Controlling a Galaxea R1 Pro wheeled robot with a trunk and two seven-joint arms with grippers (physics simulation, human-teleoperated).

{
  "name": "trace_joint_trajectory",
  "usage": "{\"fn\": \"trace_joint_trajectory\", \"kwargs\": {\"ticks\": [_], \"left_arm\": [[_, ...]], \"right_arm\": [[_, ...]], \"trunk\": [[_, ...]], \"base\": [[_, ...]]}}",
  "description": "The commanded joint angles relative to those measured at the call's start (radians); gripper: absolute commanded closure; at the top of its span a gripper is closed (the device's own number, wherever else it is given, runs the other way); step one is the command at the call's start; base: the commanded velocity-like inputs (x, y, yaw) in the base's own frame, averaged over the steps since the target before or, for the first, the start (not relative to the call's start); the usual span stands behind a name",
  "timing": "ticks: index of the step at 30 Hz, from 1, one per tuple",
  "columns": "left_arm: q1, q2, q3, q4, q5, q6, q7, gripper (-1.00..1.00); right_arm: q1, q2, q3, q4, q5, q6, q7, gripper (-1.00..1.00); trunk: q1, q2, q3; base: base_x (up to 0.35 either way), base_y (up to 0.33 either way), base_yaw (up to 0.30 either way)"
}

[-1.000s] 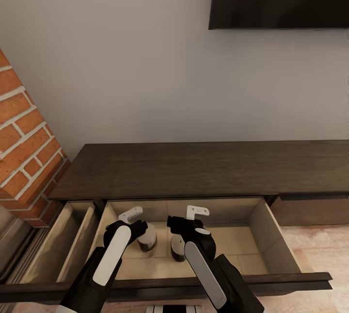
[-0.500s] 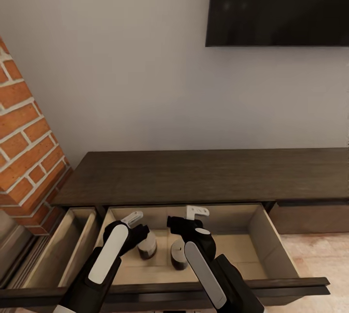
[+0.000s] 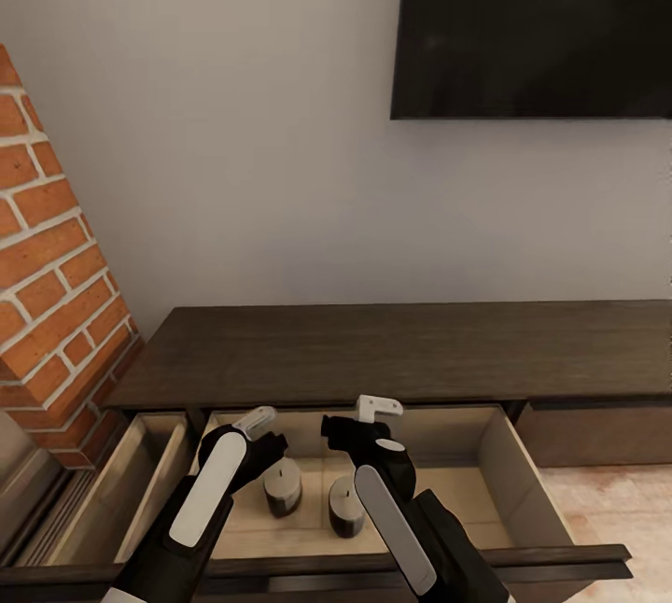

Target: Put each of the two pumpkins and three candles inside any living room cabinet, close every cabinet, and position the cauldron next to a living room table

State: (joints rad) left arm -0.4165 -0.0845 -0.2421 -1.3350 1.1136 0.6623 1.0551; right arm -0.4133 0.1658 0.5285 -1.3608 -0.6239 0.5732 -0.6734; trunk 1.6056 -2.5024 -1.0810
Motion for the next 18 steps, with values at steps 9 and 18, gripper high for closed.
{"fn": "trace_joint_trajectory", "kwargs": {"ticks": [9,18], "left_arm": [[-0.001,-0.001,0.0,-0.001,0.006,0.003,0.009,-1.0],[-0.001,-0.001,0.0,-0.002,0.006,0.003,0.009,-1.0]], "right_arm": [[-0.001,0.0,0.001,-0.003,-0.008,0.035,-0.008,-1.0],[-0.001,0.0,-0.001,-0.001,-0.008,0.046,-0.008,-1.0]], "trunk": [[-0.004,0.002,0.034],[-0.029,0.044,0.064]], "base": [[0.0,0.0,0.0],[-0.136,0.048,0.0]]}}
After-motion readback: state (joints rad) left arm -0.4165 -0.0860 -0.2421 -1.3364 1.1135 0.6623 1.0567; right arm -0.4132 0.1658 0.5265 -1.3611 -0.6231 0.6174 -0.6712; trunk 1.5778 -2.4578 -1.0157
